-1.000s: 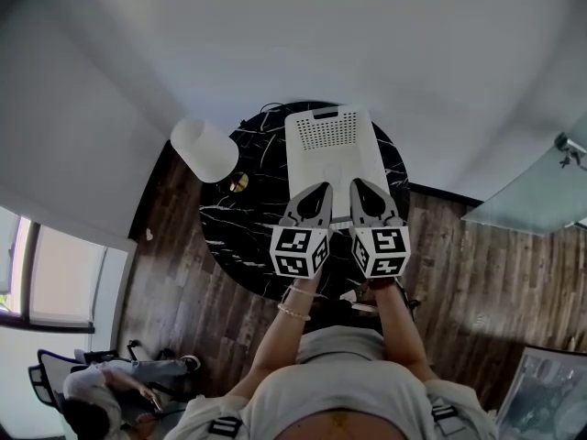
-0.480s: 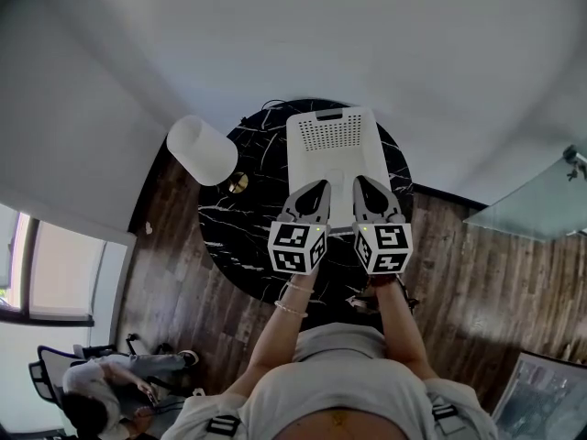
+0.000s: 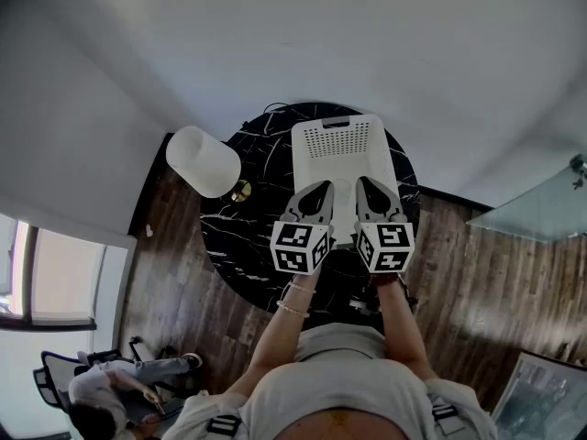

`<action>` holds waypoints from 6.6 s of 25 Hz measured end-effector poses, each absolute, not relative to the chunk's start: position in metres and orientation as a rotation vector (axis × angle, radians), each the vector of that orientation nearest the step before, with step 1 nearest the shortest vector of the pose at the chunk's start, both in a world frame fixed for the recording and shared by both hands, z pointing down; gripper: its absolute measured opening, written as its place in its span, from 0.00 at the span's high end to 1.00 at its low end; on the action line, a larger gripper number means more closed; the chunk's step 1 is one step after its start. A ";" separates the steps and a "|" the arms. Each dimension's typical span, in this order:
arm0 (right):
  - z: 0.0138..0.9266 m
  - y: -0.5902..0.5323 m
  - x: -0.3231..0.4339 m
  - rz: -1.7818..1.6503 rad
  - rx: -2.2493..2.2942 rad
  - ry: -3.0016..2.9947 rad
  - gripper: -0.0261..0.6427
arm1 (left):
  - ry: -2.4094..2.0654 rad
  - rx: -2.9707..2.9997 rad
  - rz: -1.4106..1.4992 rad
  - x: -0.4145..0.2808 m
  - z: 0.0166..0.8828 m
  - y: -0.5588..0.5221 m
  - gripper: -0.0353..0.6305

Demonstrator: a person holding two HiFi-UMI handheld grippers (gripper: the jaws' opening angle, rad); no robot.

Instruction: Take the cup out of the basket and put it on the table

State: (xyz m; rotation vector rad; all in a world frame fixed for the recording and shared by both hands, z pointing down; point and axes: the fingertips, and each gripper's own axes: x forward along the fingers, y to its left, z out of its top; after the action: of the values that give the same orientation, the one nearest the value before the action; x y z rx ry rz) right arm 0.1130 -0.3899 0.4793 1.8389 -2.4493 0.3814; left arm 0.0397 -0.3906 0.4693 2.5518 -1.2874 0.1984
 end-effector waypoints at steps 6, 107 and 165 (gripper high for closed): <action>0.492 -0.409 0.113 0.419 1.809 -2.421 0.95 | -1.268 2.531 0.184 0.038 0.476 -0.404 0.94; 0.708 -0.457 0.095 0.798 1.023 -1.893 0.90 | -1.232 2.421 0.103 0.010 0.501 -0.438 0.94; 0.604 -0.474 0.082 0.764 1.224 -2.183 0.91 | -1.257 2.425 0.120 0.003 0.503 -0.440 0.94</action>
State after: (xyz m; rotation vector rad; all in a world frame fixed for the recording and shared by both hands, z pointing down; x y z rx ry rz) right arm 0.0821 -0.4738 0.6036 1.2244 -2.1833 0.7639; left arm 0.0032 -0.4402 0.5030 2.4249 -1.2567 0.1202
